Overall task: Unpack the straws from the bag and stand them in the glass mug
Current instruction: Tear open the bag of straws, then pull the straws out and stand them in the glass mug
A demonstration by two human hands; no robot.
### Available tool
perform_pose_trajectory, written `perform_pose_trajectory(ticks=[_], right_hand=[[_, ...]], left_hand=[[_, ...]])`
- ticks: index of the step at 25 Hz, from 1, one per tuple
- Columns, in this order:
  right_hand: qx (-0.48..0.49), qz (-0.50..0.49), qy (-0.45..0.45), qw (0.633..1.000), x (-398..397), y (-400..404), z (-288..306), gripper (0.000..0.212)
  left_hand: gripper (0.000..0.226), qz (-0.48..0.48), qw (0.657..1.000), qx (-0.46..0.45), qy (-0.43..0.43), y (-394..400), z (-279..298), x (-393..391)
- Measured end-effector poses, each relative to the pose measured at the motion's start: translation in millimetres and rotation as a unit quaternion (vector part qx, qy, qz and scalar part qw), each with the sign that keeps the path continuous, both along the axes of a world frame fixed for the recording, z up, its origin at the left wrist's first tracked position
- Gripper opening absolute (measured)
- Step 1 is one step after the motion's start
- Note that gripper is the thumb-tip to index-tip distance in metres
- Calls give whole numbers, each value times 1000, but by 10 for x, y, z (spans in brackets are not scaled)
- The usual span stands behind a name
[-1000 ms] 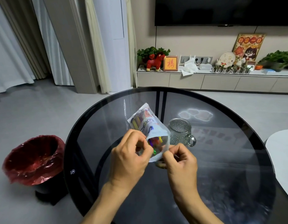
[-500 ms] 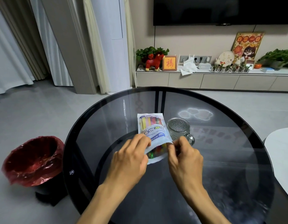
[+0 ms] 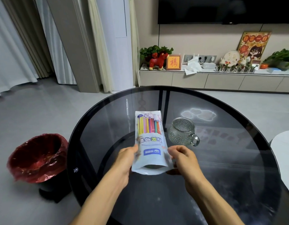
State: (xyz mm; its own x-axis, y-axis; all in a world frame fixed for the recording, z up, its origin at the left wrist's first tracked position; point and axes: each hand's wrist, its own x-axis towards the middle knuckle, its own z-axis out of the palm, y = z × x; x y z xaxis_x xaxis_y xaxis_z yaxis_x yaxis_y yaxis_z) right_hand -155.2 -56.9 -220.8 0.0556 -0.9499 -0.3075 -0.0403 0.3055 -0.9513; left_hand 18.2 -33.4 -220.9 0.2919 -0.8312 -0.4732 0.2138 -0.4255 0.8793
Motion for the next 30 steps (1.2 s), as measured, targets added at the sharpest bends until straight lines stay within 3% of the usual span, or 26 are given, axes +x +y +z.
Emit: perform_pose_trajectory(ticks=[3,7,10,14,18,21,24,25,26,27,28,29,30], right_hand=[[-33,7,74,997,8,-29,-98,15],[-161,-51,9,986,-3,-66,-16,16],[-263,-79,-66,959,-1,-98,182,21],[-322,-76,-95,939,18,-148,339,24],[-298,-83,-124,943,29,-166,259,16],[-290,-68,-117,948,35,-174,237,15],[-303,-56,-46,950,-6,-210,228,18],[-302,-61,-22,951,-43,-235,226,19],[-293,-66,0,954,-92,-257,234,18],[-279,-73,26,957,-149,-273,236,16],[-265,-77,67,959,-206,-289,219,13],[-256,-70,120,956,-263,-303,196,10],[-245,-45,182,951,-307,-315,167,9]], left_hand=[[17,-16,996,-9,-92,-8,-61,-106],[13,15,974,-149,-168,25,24,-212],[16,11,946,-285,-155,2,201,-173],[27,-17,923,-383,-28,-8,382,-195],[55,-89,923,-373,-32,11,289,-246],[55,-35,939,-321,-120,-8,259,-271],[57,43,954,-287,-76,15,311,-271],[71,76,956,-265,-103,38,365,-232],[89,109,947,-233,-190,57,405,-164],[100,123,916,-213,-318,72,402,-79],[101,102,860,-218,-449,81,366,-1],[94,23,809,-226,-542,82,322,53],[83,-98,779,-216,-581,70,277,78]])
